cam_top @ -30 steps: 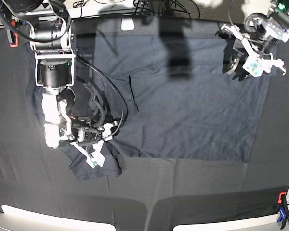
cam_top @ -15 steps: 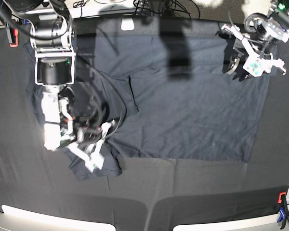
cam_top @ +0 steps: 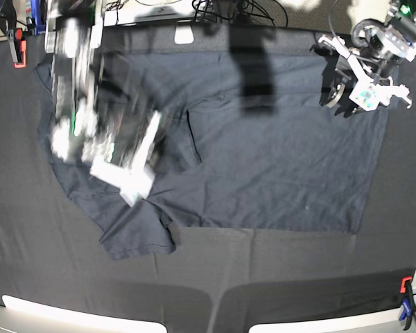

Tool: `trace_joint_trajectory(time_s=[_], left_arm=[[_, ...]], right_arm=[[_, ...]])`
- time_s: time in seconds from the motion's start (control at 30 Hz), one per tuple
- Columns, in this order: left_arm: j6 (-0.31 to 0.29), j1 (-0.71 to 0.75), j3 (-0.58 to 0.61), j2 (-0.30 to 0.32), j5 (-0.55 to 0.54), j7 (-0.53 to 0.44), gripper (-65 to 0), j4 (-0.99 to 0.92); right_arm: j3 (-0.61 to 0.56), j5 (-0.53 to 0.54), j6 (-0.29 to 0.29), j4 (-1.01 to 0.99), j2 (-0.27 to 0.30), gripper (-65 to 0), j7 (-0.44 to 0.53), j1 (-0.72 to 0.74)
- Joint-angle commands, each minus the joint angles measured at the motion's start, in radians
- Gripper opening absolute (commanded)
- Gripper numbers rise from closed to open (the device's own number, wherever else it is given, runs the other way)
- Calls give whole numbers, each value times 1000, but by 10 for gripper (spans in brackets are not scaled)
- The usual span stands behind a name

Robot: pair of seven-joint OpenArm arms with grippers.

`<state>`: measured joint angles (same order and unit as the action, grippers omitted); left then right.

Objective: Layout the t-shirt on the table in an organized manner, then fold the t-shirt properly
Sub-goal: 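Lift the right gripper back toward the collar edge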

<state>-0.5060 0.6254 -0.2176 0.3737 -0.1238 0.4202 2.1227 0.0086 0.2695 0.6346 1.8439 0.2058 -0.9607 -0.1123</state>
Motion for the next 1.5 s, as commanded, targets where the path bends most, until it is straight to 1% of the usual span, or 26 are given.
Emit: trace_joint_trajectory(time_s=[0.0,0.23,0.43,0.67,0.8,0.9,0.97,1.03,1.13,1.23,1.37,1.4,1.43,1.47], left_arm=[[1,1,-6,8,-8,-24,-451,19],[1,1,-6,8,-8,-24,-451,19],[1,1,-6,8,-8,-24,-451,19],[1,1,-6,8,-8,-24,-451,19],[1,1,-6,8,-8,-24,-451,19],[1,1,-6,8,-8,-24,-451,19],[1,1,-6,8,-8,-24,-451,19],[1,1,-6,8,-8,-24,-451,19],[1,1,-6,8,-8,-24,-451,19],[1,1,-6,8,-8,-24,-451,19],[1,1,-6,8,-8,-24,-451,19],[1,1,-6,8,-8,-24,-451,19],[1,1,-6,8,-8,-24,-451,19],[1,1,-6,8,-8,-24,-451,19]], right_arm=[[5,27,5,53,8,-650,18,-14],[5,32,5,207,7,-650,18,-193],[3,113,5,262,2,-650,18,-303],[-6,158,5,264,2,-650,16,-346],[-70,160,5,264,2,-650,17,-346],[-147,142,2,264,2,-650,22,-345],[-193,101,-24,264,2,-650,43,-346],[-232,35,-55,264,2,-650,66,-345],[-266,-44,-75,264,2,-650,85,-345],[-270,-66,-85,264,2,-650,86,-345],[-270,-64,-83,264,2,-650,85,-345],[-270,-64,-74,264,2,-650,85,-345],[-270,-60,-59,264,2,-631,85,-345],[-270,-54,-46,263,2,-592,85,-345]])
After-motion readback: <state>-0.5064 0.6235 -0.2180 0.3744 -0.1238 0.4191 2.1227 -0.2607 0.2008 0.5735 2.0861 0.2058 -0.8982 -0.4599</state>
